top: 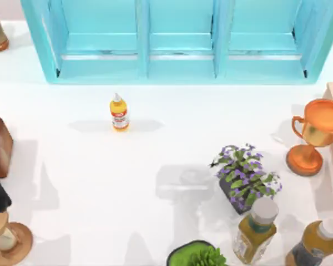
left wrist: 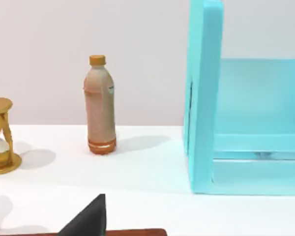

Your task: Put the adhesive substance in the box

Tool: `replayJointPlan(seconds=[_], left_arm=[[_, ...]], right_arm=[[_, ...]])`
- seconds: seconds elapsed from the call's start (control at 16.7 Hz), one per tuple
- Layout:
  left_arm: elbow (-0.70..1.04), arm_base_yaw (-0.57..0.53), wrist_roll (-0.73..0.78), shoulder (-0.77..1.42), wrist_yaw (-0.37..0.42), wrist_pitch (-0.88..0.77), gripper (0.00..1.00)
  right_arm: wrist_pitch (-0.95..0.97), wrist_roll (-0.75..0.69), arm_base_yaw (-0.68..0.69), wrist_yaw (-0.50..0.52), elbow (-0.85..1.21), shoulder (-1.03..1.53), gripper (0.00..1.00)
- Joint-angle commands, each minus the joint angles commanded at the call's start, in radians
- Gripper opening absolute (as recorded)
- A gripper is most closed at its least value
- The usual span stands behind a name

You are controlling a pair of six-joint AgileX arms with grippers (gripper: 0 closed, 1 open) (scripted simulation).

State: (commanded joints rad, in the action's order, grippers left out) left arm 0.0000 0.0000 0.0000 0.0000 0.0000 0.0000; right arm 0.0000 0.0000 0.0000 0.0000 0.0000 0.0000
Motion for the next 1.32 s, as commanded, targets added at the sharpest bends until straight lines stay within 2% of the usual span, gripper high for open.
replayJointPlan(seconds=[0.24, 0.54, 0.84, 1.32], left_arm=[[0.000, 0.000, 0.000, 0.000, 0.000, 0.000, 1.00], [0.000, 0.000, 0.000, 0.000, 0.000, 0.000, 1.00], [0.000, 0.000, 0.000, 0.000, 0.000, 0.000, 1.00], [0.000, 0.000, 0.000, 0.000, 0.000, 0.000, 1.00]], right_arm=[[0.011, 0.010, 0.023, 0.022, 0.025, 0.030, 1.00], [0.079, 0.081, 0.195, 0.174, 0.201, 0.287, 1.00], [0.182, 0.179, 0.475, 0.402, 0.482, 0.775, 1.00], [0.384, 0.325, 0.922, 0.759, 0.996, 1.747, 1.00]])
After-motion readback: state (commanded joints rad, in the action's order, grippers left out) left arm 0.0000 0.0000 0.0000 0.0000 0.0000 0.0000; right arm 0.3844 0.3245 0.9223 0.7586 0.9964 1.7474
